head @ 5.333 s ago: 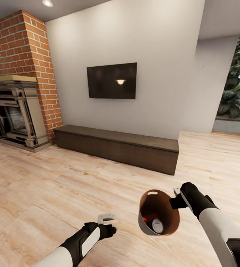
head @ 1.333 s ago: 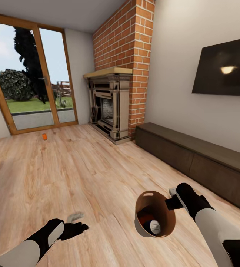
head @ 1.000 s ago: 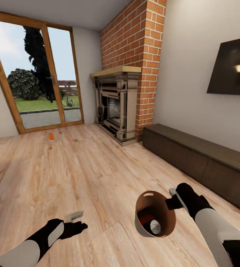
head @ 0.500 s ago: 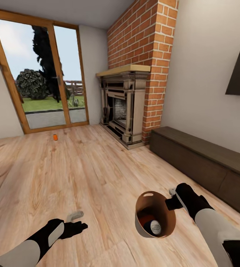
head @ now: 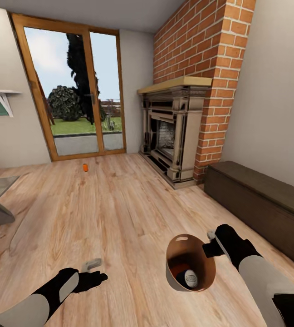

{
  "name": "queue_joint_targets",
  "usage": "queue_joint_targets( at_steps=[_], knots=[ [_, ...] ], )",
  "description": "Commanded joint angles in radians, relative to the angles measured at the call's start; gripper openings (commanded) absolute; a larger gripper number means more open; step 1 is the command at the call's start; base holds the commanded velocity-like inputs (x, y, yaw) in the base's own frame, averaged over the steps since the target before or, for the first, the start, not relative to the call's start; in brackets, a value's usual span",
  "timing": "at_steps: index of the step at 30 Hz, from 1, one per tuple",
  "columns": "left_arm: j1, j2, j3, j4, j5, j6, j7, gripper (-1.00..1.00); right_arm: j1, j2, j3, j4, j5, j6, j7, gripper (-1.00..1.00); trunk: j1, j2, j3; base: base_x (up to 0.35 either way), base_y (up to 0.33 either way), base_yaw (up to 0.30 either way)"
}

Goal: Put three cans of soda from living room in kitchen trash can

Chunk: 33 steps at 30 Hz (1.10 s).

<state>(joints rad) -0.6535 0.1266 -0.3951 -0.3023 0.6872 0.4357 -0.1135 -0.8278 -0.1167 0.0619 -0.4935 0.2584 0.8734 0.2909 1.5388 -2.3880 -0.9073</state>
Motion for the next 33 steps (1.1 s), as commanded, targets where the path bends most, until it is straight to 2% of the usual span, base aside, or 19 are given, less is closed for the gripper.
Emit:
queue_joint_targets(
  at_steps=[1, 33],
  knots=[
    [0.0, 0.0, 0.0, 0.0, 0.0, 0.0, 0.0, 1.0, -0.001, 0.0, -0.002, 0.0, -0.021, 0.002, 0.003, -1.0, 0.0, 0.0, 0.0, 0.342, 0.0, 0.255],
    [0.0, -0.007, -0.006, 0.0, 0.0, -0.002, 0.001, 1.0, -0.001, 0.0, 0.0, 0.0, -0.021, 0.003, 0.001, -1.0, 0.0, 0.0, 0.0, 0.342, 0.079, 0.255]
  ],
)
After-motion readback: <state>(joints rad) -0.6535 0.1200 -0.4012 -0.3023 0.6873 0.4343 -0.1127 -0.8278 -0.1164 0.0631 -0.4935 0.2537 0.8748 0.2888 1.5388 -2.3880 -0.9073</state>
